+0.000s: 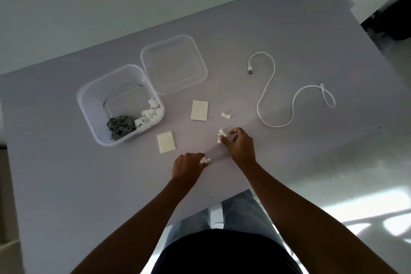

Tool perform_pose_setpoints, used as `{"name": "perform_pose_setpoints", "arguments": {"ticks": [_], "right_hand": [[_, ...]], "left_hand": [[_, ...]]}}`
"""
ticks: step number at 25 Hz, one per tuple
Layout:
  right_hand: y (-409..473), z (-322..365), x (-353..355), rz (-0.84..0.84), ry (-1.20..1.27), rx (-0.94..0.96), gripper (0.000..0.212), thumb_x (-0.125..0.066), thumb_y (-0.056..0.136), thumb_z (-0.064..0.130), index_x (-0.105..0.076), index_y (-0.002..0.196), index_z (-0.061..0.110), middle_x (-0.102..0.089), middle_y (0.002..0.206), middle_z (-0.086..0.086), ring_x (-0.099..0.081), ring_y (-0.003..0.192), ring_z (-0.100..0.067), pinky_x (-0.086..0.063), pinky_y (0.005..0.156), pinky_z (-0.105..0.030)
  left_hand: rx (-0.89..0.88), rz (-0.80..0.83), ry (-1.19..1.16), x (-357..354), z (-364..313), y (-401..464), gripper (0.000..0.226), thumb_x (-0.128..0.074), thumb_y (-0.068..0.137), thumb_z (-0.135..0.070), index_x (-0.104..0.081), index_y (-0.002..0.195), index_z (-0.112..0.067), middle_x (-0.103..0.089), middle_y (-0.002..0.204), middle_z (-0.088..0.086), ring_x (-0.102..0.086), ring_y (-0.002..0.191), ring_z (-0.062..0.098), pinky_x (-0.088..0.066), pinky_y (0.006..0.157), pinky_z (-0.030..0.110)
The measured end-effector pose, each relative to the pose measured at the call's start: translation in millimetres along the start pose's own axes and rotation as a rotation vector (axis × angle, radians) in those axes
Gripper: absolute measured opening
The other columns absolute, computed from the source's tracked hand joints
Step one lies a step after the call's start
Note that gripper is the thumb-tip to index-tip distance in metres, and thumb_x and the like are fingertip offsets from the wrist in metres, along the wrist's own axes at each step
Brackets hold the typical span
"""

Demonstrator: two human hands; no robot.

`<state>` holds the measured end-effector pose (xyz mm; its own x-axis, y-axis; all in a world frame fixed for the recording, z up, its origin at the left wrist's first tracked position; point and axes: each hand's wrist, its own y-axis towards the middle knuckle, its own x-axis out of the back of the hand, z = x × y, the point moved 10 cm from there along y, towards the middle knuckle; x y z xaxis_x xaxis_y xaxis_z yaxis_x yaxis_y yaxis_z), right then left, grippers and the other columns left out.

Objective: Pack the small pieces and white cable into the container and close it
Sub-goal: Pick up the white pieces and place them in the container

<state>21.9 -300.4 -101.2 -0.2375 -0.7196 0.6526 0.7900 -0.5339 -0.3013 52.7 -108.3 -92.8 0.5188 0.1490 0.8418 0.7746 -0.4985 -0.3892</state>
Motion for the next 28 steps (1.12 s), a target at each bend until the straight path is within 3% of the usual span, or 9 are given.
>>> {"name": "perform_pose_setpoints", "arguments": {"ticks": [3,6,12,16,20,22,25,28], "right_hand": [[-2.9,12.4,-17.0,0.031,-0.140,0.108,0.049,-0.070,0.087,0.040,-0.059,0.124,0.009,-0.073,0.107,-0.012,-0.070,0.094,-0.027,-0.053,0.079,-0.030],[-5.7,21.4,-26.0,0.003,-0.175,0.201,0.034,-0.061,0.094,0.034,-0.063,0.114,0.007,-0.074,0.101,-0.011,-0.071,0.091,-0.026,-0.056,0.078,-0.032],[-11.7,16.0,-35.3,0.077,-0.218,0.187,0.030,-0.056,0.095,0.034,-0.056,0.108,0.006,-0.069,0.090,-0.012,-0.068,0.079,-0.026,-0.051,0.067,-0.030],[-8.8,20.4,-42.9,0.168,-0.351,0.261,0.031,-0.055,0.093,0.035,-0.053,0.107,0.008,-0.069,0.086,-0.011,-0.067,0.074,-0.030,-0.050,0.063,-0.033],[-10.8,34.6,-47.5,0.180,-0.450,0.397,0.037,-0.052,0.093,0.040,-0.049,0.115,0.011,-0.068,0.085,-0.012,-0.066,0.067,-0.032,-0.054,0.057,-0.036],[-14.2,32.7,-50.3,0.195,-0.503,0.450,0.040,-0.048,0.095,0.043,-0.049,0.120,0.012,-0.067,0.088,-0.014,-0.066,0.069,-0.033,-0.057,0.058,-0.038],[-15.2,38.2,-56.9,0.180,-0.568,0.473,0.034,-0.048,0.096,0.039,-0.052,0.110,0.008,-0.065,0.083,-0.014,-0.065,0.065,-0.035,-0.051,0.053,-0.034],[-13.6,63.7,-78.1,0.229,-0.633,0.516,0.027,-0.051,0.091,0.028,-0.052,0.104,0.005,-0.065,0.080,-0.014,-0.065,0.065,-0.038,-0.048,0.053,-0.036]], "left_hand": [[-0.037,-0.019,0.018,3.2,-5.3,0.3,0.033,-0.057,0.092,-0.047,-0.070,0.105,-0.020,-0.075,0.096,0.003,-0.070,0.081,0.021,-0.050,0.069,0.028],[-0.037,0.017,0.095,-0.7,-5.7,2.5,0.031,-0.054,0.095,-0.042,-0.062,0.106,-0.014,-0.072,0.097,0.009,-0.069,0.084,0.027,-0.050,0.069,0.033],[-0.068,0.054,0.198,-6.8,-16.4,5.6,0.029,-0.039,0.102,-0.029,-0.057,0.106,-0.008,-0.070,0.092,0.009,-0.068,0.078,0.025,-0.041,0.062,0.028],[-0.087,0.041,0.237,0.8,-15.3,9.5,0.017,-0.058,0.093,-0.021,-0.060,0.088,-0.006,-0.067,0.075,0.010,-0.068,0.064,0.030,-0.047,0.053,0.034],[0.096,0.003,-0.126,0.7,18.9,16.1,0.023,-0.044,0.098,-0.026,-0.051,0.088,-0.007,-0.066,0.077,0.016,-0.065,0.071,0.039,-0.043,0.057,0.037],[0.142,-0.020,-0.276,2.9,28.6,13.5,0.026,-0.049,0.097,-0.028,-0.052,0.082,-0.008,-0.063,0.071,0.014,-0.061,0.063,0.034,-0.043,0.054,0.036],[0.254,-0.066,-0.471,17.5,50.2,15.2,0.027,-0.054,0.094,-0.026,-0.053,0.075,-0.008,-0.060,0.069,0.010,-0.053,0.059,0.023,-0.036,0.052,0.028],[0.368,-0.154,-0.517,51.4,80.6,13.6,0.025,-0.052,0.094,-0.023,-0.058,0.078,-0.006,-0.060,0.073,0.005,-0.053,0.063,0.018,-0.034,0.051,0.022]]}}
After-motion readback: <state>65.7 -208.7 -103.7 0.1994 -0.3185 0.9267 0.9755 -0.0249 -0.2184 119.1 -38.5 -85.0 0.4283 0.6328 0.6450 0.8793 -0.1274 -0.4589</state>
